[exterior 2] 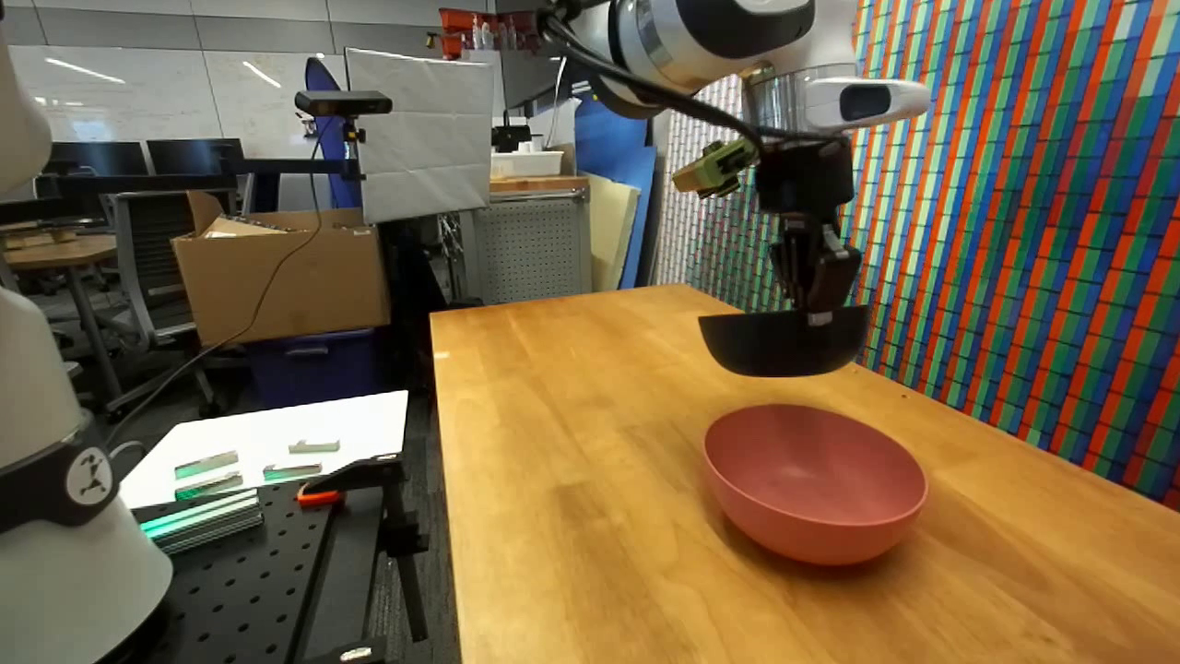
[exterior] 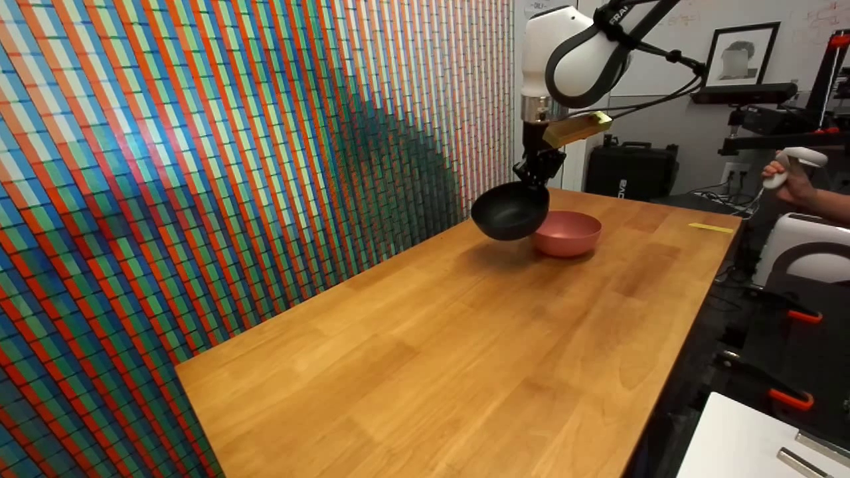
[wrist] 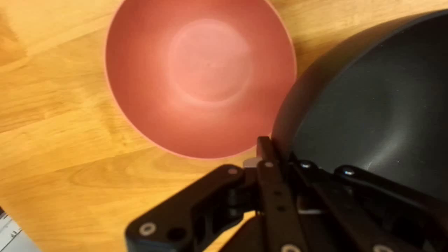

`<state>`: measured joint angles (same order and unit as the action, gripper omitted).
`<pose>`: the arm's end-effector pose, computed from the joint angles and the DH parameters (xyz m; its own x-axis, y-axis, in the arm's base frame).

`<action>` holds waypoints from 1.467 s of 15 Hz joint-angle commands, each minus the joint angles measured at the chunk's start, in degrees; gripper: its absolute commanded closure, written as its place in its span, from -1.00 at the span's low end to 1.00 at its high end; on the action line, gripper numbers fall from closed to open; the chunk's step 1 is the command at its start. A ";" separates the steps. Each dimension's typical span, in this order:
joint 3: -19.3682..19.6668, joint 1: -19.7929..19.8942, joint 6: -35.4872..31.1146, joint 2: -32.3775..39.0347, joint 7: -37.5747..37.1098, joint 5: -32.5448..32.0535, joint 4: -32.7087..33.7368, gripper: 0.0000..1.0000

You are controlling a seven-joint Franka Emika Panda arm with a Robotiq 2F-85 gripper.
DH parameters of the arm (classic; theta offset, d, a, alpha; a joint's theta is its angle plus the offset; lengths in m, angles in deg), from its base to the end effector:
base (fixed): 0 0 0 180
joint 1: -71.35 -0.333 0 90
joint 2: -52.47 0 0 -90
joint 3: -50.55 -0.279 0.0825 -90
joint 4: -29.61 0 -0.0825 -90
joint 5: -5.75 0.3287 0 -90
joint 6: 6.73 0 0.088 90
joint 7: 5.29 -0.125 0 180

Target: Put the black bowl on top of the pink bowl

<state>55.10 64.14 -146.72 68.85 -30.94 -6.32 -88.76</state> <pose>0.5481 0.0235 0.2889 0.9631 -0.2283 0.1428 -0.2459 -0.9618 0.1205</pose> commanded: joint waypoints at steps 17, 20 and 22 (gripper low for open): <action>1.61 9.58 4.47 -4.34 8.20 8.83 -6.49 0.24; 1.77 9.70 4.90 -5.43 8.22 8.72 -6.43 -0.22; 1.78 9.78 5.37 -6.54 8.38 8.85 -6.33 -0.52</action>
<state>57.08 73.38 -143.13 65.08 -24.41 0.89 -95.16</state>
